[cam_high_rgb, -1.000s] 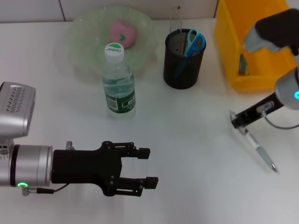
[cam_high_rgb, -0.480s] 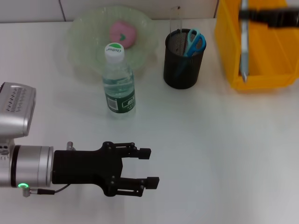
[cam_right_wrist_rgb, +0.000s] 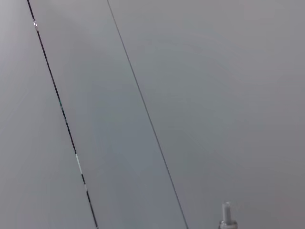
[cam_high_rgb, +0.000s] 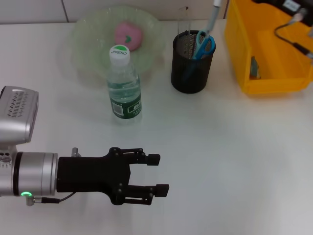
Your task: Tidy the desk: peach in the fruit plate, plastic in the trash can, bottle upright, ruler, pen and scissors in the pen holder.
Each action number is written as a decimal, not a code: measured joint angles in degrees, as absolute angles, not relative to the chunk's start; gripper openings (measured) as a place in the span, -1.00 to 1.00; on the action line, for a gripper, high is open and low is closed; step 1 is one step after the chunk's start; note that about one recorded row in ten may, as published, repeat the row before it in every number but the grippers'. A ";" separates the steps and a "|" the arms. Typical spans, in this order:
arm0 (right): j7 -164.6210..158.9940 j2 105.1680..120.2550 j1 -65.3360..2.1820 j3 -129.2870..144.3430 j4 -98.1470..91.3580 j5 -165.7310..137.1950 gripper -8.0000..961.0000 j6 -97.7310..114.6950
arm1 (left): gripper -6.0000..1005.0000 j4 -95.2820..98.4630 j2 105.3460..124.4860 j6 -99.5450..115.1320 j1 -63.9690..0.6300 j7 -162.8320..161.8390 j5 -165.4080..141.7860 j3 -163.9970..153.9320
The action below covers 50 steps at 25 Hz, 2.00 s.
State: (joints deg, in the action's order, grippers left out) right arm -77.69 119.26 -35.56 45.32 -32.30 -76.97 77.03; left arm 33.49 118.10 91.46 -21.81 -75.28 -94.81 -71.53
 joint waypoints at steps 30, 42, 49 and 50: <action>-69.18 119.09 -33.82 46.41 -25.81 -75.66 0.14 80.04 | 0.53 33.54 117.80 93.96 -21.16 -75.22 -94.75 -68.66; -68.49 116.83 -19.98 45.66 -36.88 -97.95 0.66 110.26 | 0.53 33.61 115.02 99.43 -17.03 -73.50 -95.06 -60.97; -65.35 117.53 -19.48 45.41 -35.70 -108.66 0.68 112.81 | 0.53 33.60 113.88 99.89 -15.64 -72.79 -95.17 -60.38; -65.31 117.63 -19.41 45.45 -35.66 -108.92 0.68 112.78 | 0.53 33.60 113.88 99.89 -15.64 -72.79 -95.17 -60.38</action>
State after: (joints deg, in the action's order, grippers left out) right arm -65.31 117.63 -19.41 45.45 -35.66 -108.92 112.78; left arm 33.60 113.88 99.89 -15.64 -72.79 -95.17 -60.38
